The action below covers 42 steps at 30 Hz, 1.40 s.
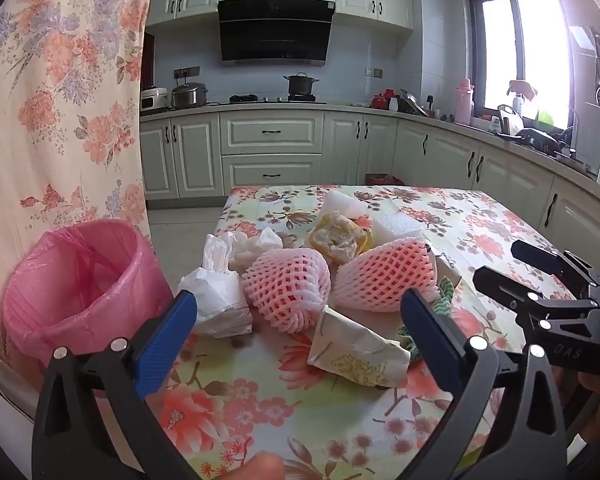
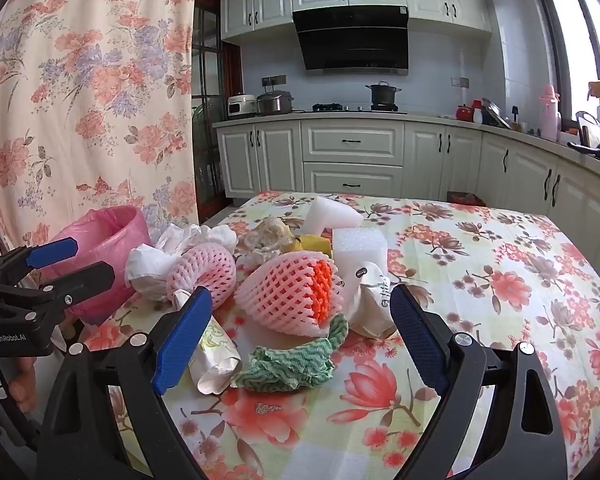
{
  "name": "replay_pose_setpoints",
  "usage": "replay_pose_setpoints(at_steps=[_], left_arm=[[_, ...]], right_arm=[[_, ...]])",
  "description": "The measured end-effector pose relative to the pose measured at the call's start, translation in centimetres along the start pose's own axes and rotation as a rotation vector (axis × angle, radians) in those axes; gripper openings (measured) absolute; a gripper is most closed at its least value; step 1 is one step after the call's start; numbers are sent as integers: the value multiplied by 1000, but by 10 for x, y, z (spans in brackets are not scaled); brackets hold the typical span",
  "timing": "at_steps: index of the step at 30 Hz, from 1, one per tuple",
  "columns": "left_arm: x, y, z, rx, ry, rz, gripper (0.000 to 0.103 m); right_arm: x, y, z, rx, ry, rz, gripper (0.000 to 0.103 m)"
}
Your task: Collect trash
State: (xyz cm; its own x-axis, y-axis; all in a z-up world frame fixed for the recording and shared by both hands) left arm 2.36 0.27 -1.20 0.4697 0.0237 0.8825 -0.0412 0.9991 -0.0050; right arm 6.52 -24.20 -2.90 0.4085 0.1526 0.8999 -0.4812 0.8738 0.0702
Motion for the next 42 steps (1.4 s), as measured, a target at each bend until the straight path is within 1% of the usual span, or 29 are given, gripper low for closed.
replay_pose_setpoints(at_steps=[42], left_arm=[[3, 1, 1, 2, -2, -2, 99]], right_arm=[[-1, -1, -2, 0, 2, -1, 85]])
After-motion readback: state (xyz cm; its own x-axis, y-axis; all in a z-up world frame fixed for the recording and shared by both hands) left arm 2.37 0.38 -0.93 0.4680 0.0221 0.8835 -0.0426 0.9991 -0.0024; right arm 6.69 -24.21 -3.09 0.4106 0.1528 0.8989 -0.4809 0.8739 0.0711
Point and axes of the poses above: each gripper's, at about its wrist camera, not at the fingertips, and z roughly against the way its jaws point, y to its left, x to its top, the point moved 3 cm from there along -z, roughly the way its jaws point, and after that the axes turned 2 degrees about x, right-handed, at the moved point
